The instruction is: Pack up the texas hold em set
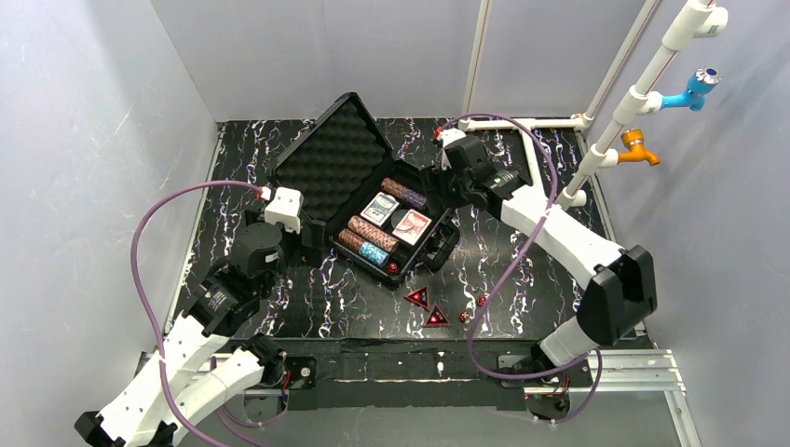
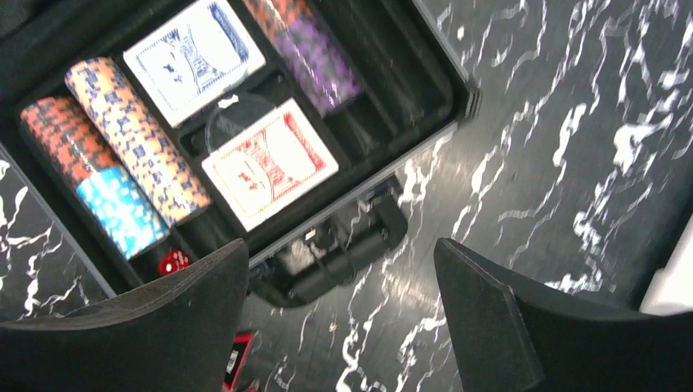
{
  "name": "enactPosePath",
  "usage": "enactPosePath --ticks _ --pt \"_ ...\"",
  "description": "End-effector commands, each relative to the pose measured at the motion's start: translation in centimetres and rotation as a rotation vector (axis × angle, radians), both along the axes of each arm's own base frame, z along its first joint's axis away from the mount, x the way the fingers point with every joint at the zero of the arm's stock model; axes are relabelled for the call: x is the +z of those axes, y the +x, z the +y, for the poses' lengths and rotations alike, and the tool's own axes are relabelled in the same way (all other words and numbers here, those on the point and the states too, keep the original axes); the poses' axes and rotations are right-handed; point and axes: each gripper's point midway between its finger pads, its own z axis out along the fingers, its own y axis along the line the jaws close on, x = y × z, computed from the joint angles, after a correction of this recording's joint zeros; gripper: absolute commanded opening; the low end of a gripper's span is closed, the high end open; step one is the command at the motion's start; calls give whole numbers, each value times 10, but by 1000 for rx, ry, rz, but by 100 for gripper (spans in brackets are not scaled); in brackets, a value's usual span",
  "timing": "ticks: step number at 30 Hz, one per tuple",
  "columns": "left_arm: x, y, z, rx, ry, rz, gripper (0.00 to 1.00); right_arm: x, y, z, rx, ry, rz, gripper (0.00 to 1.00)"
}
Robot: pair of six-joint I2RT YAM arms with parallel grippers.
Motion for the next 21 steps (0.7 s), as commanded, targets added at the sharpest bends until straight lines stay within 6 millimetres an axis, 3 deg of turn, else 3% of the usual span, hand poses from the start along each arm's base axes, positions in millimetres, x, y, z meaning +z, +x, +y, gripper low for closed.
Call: enactPosePath --ticks 1,10,16,21 --pt "2 -2 -10 -57 -18 6 98 3 -31 -19 -139 76 70 92" --pt "3 -4 -14 -79 -31 9 98 -29 -88 -84 -465 23 207 90" --pt "5 -5 -13 -82 -35 3 98 -75 -131 -99 -584 41 345 86" --pt "5 -5 -13 -82 -37 2 98 -96 -149 -106 -666 41 388 83"
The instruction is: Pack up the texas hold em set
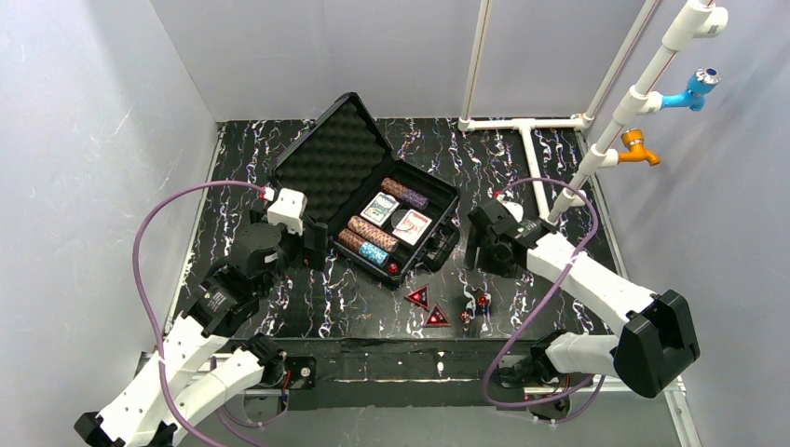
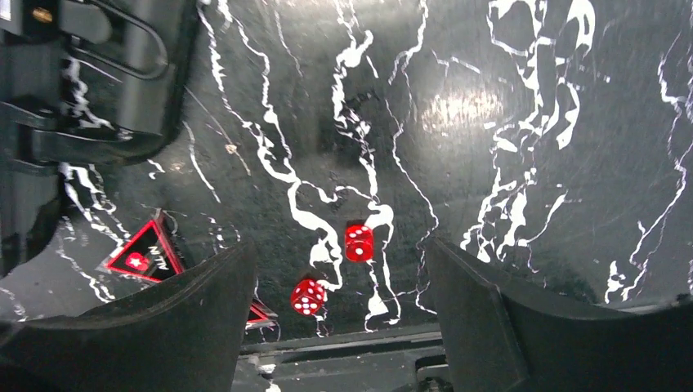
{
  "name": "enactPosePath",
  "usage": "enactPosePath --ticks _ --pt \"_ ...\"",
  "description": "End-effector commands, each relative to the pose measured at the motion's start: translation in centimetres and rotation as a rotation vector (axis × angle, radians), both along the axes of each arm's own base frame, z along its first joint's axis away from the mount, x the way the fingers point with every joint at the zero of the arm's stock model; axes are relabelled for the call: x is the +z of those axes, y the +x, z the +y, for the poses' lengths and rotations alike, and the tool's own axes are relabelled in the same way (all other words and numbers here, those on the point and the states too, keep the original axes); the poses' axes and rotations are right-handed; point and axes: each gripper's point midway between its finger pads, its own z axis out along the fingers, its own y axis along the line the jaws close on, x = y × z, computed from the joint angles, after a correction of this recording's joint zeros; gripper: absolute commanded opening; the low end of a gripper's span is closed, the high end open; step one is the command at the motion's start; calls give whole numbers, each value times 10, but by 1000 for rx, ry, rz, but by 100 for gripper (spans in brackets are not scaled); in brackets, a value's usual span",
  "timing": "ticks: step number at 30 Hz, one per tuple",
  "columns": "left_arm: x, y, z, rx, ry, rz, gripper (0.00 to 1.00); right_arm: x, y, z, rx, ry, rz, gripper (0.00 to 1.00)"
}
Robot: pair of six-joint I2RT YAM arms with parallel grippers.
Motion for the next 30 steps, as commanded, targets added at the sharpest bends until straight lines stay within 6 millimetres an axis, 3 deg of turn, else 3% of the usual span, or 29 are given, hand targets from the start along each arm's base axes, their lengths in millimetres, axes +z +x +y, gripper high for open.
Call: enactPosePath --ticks 1,8,12,18,26,30 --pt "7 -1 1 -6 -7 -17 98 -6 -11 -4 -128 27 1 83" --pt "7 -1 2 -1 -6 -18 98 -30 -22 -4 -178 26 38 75" --pt "7 -1 2 -1 -3 -19 98 -38 -26 -5 -196 13 57 74" --pt "7 -1 3 4 -3 -20 98 -50 -34 0 -196 22 88 60" --pt "7 -1 3 5 -2 -21 98 -67 -42 0 -184 -13 124 57" --pt "7 -1 4 6 -1 -21 98 -73 -44 -2 -182 -26 136 49"
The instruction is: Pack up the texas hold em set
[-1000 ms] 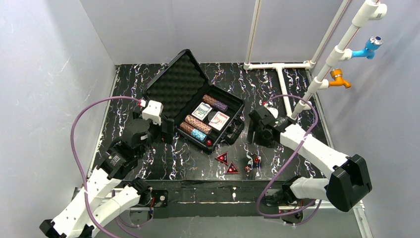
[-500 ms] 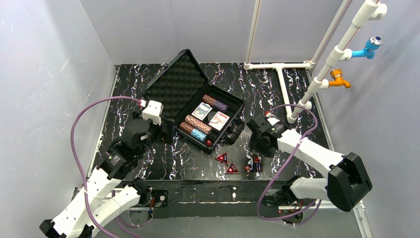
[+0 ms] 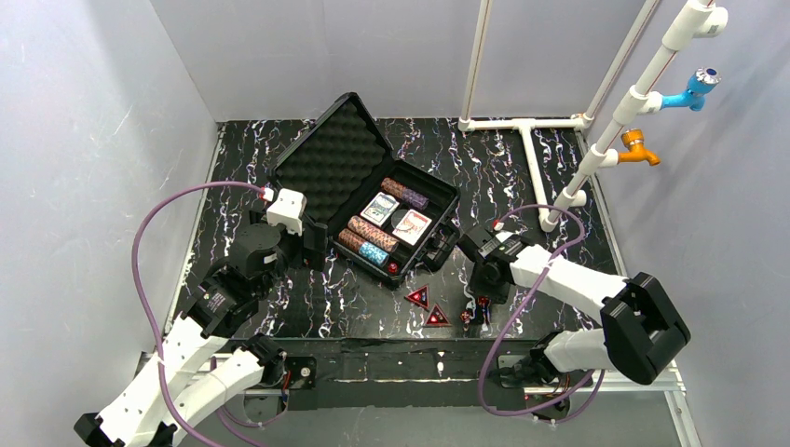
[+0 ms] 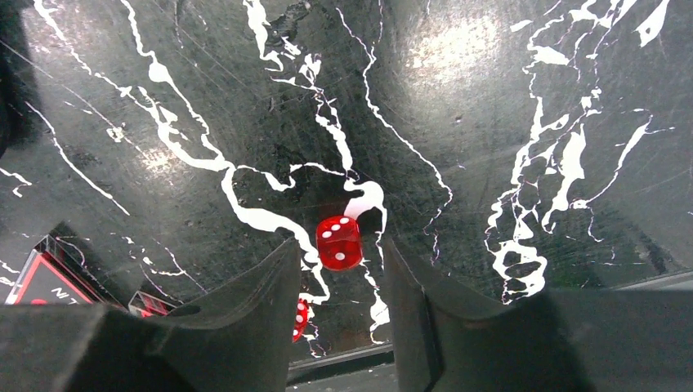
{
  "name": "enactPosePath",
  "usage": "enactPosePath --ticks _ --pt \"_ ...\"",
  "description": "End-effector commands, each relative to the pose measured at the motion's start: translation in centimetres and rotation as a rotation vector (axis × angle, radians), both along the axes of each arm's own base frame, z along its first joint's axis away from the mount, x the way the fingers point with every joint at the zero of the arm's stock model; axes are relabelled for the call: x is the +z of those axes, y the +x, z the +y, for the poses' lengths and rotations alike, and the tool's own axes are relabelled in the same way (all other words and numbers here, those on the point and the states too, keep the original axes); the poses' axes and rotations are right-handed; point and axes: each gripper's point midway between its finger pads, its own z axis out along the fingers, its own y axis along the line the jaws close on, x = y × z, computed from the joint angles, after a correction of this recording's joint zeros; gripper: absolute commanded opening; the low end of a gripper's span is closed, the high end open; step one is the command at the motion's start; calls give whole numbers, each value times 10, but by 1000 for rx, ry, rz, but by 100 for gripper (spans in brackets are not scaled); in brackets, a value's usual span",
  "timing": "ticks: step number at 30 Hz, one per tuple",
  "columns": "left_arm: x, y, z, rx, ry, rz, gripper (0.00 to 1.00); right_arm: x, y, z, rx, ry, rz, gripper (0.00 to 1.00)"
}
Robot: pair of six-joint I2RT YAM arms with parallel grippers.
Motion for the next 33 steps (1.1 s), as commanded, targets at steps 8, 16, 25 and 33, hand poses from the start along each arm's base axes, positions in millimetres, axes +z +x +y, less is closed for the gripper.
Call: enactPosePath --ticks 8,16,25,33 --pt "6 0 4 8 3 -18 98 -13 -2 2 -8 -6 13 43" --pt "6 0 4 8 3 -18 98 -16 -3 2 4 -14 20 31" --pt "5 0 4 10 4 -17 98 -11 6 9 28 -7 1 6" --pt "5 0 4 9 6 -19 98 30 47 28 97 17 -147 1"
